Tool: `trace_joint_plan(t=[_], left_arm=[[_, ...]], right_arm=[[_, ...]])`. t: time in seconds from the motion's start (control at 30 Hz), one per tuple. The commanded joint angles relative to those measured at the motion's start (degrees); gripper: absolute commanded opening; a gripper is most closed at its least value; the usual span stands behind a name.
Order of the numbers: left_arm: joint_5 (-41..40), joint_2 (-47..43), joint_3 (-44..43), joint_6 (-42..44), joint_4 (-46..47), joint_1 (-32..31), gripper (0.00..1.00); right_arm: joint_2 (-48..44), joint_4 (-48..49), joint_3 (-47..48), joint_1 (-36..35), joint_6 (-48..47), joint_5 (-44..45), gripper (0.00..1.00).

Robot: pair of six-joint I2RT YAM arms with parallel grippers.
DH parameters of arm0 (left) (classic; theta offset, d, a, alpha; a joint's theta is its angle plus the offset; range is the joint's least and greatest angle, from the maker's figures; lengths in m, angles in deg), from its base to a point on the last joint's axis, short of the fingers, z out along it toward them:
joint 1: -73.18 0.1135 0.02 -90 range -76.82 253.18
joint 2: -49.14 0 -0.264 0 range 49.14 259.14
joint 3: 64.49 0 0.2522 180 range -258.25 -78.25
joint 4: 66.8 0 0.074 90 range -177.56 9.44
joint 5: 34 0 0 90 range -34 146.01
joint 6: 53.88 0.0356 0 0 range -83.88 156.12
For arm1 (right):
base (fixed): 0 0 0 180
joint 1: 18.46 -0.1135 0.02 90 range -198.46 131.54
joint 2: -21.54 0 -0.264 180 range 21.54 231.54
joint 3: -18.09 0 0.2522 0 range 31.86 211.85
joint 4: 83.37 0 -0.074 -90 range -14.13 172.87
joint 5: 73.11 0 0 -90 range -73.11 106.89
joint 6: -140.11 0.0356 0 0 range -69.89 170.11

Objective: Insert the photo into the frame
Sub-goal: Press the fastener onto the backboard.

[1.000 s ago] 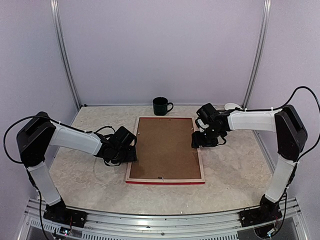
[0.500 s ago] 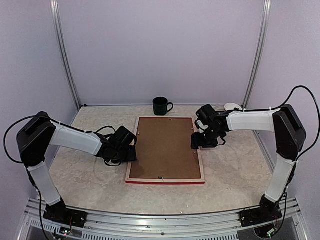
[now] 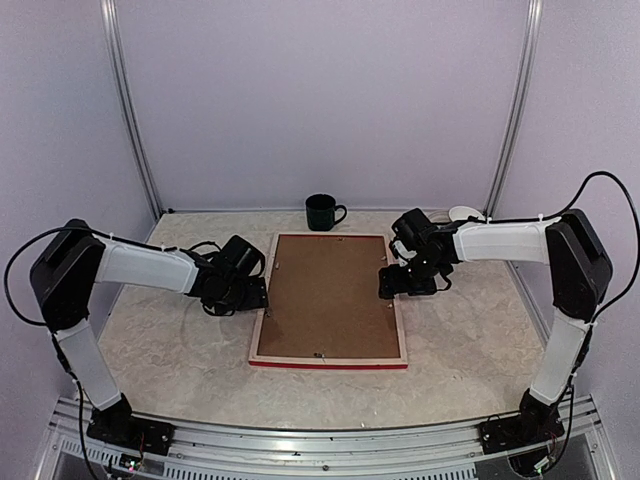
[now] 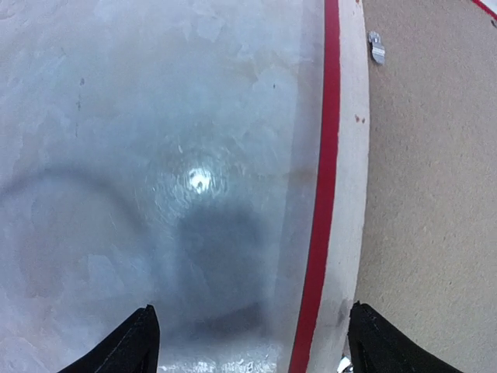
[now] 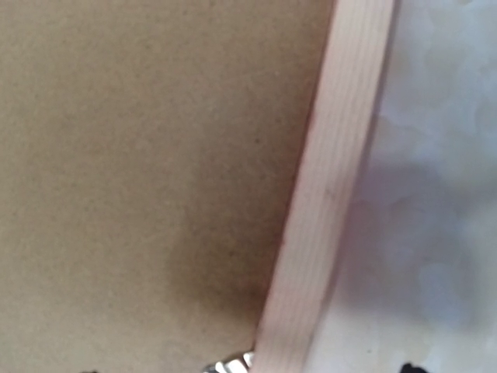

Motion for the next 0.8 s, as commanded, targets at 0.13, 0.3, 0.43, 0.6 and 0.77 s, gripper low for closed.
trace_joint_plan(t=[0.13,0.3,0.43,0.6,0.77], left_arm=[[-1.14,1.93,-9.89,1.87,-2.78,2.99,0.83],[-1.39,5.88,-16.16,2.89,-3.33,3.97,0.86],[-1.49,9.98,-20.56,4.38,-3.55,5.39,0.86],[0.07,14.6,-24.71,6.09,-3.53,7.05,0.85],[2.22,17.5,-25.83,7.36,-1.57,7.96,0.85]], right_arm=[[-0.04,0.43,0.84,-0.61,-0.32,-0.49,0.84],[-0.87,0.68,0.03,-0.59,-0.2,-0.49,0.84],[-1.79,0.87,-0.81,-0.59,0.02,-0.49,0.86],[-3.08,1.25,-2.07,-0.59,0.05,-0.2,0.93],[-3.56,1.29,-2.39,-0.59,0.2,-0.12,0.98]])
